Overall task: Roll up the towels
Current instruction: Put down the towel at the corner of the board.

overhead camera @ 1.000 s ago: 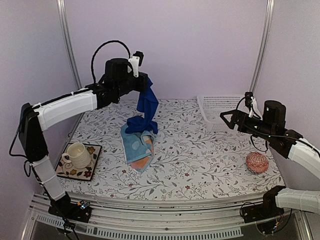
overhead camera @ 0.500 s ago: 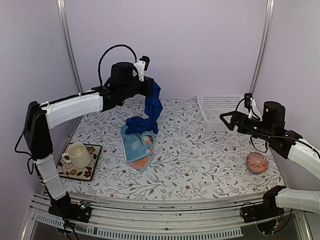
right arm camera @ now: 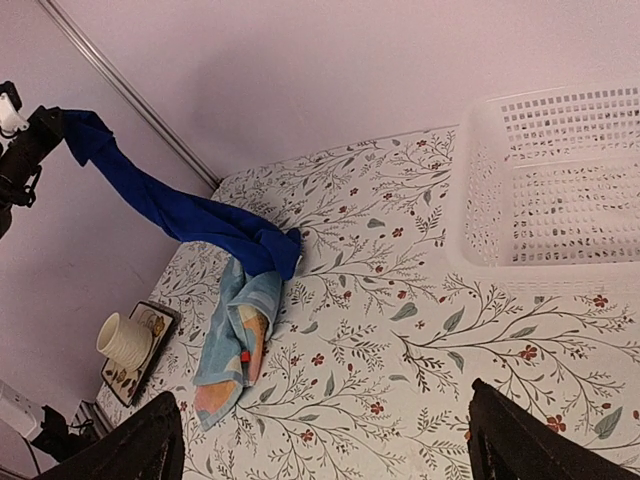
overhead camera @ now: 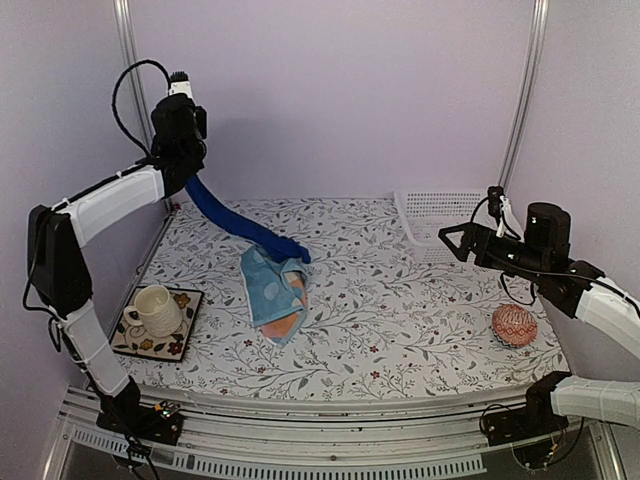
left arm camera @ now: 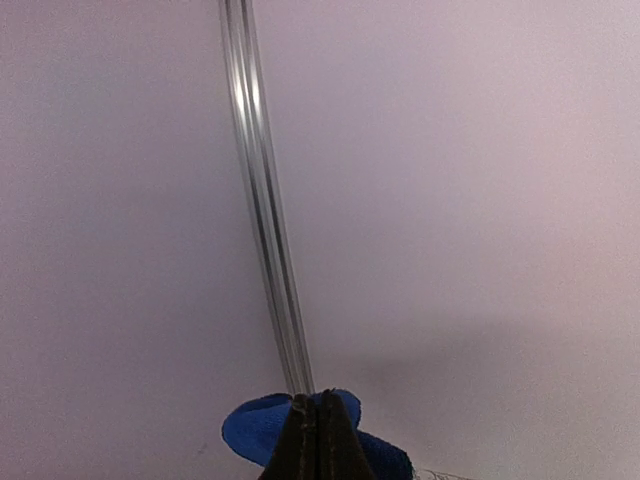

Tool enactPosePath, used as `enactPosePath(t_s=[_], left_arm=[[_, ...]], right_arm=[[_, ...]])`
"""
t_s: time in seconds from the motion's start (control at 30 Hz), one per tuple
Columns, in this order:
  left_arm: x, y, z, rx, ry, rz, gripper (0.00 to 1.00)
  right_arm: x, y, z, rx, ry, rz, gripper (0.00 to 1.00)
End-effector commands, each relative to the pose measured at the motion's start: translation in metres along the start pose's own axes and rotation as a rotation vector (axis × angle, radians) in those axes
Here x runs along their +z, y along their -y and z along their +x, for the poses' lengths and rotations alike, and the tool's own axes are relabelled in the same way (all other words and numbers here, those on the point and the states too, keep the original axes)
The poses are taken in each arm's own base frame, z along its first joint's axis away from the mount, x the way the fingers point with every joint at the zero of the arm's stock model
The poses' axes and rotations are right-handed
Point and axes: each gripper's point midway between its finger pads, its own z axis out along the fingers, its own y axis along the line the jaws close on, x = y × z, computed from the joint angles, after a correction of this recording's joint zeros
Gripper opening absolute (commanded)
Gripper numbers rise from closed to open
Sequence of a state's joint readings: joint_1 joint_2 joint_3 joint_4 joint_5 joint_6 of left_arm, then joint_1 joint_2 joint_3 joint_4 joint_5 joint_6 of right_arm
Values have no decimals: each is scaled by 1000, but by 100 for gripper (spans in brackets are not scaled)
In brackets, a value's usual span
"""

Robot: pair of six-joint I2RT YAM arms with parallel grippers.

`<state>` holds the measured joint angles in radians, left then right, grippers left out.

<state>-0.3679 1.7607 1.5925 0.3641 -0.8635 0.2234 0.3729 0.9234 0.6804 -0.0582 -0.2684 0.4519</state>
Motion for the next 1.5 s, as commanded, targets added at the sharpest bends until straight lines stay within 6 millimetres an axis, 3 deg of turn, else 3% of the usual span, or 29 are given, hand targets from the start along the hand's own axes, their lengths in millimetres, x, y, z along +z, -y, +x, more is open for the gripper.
enactPosePath(t_s=[0.0,0.1,0.2,0.33,0.43,0.6,0.7,0.8,0.87,0.97,1.13,1.27,1.33,1.4,1.47], left_arm=[[-10,-70,-74,9,142,-262,0],[-1,-85,-75,11,147,-303,0],[12,-69,-58,9,114,-218,0],[25,-62,-38,90,77,-270,0],[27,-85,-39,103,97,-403,0],[23,-145,-55,94,110,-600,0],[25,-164,-65,109,116,-646,0],[30,-169,-65,122,118,-637,0],[37,-159,-55,140,100,-590,0],[58,-124,-27,165,50,-444,0],[104,-44,72,345,-155,-215,0],[115,1,132,424,-263,-114,3],[116,17,152,428,-307,-62,21],[115,28,163,402,-346,-12,49],[107,37,172,350,-393,58,65]], right_arm=[[2,-4,0,-15,7,-24,99],[3,-3,1,-13,4,-21,99],[6,-3,2,-10,-1,-22,99],[8,-1,4,-12,-9,-15,99],[8,0,5,-14,-9,-8,99],[10,1,5,-14,-10,-6,99],[12,1,7,-10,-19,-7,99],[13,1,8,-8,-24,-10,99],[13,0,8,-8,-22,-12,99],[12,-2,7,-10,-19,-14,99],[11,-1,6,-15,-12,-9,99],[12,-2,7,-14,-18,-13,99],[12,-2,8,-15,-19,-10,99],[12,-1,7,-17,-17,-7,99],[12,-1,7,-17,-16,-7,99]])
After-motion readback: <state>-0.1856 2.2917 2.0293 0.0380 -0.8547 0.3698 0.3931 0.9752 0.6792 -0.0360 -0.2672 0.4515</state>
